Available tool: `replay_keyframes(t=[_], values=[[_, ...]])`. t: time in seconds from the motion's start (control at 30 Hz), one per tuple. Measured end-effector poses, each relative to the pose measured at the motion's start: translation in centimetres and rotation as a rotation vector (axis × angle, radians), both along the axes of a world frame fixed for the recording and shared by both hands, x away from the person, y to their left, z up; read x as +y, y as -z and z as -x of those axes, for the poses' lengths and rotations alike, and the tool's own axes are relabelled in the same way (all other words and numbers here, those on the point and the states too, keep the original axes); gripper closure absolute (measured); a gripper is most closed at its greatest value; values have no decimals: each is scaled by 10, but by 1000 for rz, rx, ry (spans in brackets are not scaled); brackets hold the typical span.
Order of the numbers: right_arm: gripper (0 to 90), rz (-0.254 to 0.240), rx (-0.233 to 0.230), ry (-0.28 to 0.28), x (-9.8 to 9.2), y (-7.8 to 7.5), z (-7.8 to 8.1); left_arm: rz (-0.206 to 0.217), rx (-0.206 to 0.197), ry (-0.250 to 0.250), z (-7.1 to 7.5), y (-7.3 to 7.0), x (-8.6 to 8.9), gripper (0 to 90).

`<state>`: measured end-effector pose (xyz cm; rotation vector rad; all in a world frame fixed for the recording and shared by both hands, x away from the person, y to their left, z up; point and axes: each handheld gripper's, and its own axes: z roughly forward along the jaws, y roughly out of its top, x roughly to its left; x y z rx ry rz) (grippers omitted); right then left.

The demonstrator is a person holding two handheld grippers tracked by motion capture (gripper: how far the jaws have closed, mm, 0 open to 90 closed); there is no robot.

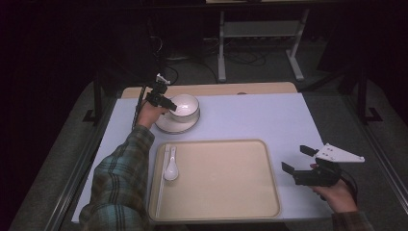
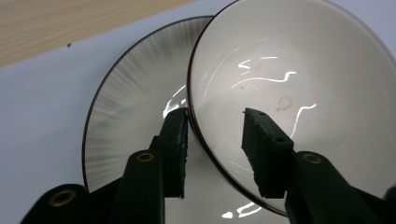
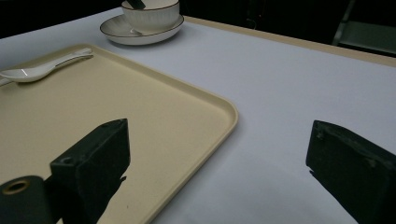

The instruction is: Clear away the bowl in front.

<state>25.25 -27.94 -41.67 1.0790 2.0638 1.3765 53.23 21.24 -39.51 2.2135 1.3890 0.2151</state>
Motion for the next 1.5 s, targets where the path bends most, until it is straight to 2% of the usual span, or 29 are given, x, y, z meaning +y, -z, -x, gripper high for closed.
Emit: replay_keyframes(t=[0.27,0.5,0.8,0.9,1.13,1.23,1.5], values=[[56,-2,5,-2,0,0,0,46,42,-34,-8,10,2,693],[57,-7,5,-1,-2,1,-1,24,59,-38,-13,12,-2,757],[57,-4,5,-3,-1,1,-1,49,74,-39,-13,10,-2,803],[57,-4,5,-3,-1,1,-1,70,69,-36,-13,9,-1,825],[57,-7,4,-1,-2,1,-1,73,60,-36,-12,7,0,828],[57,-6,3,-2,-2,1,-2,51,40,-25,-10,3,-2,826],[57,-4,2,-4,-1,1,-2,119,6,5,0,-18,1,825]])
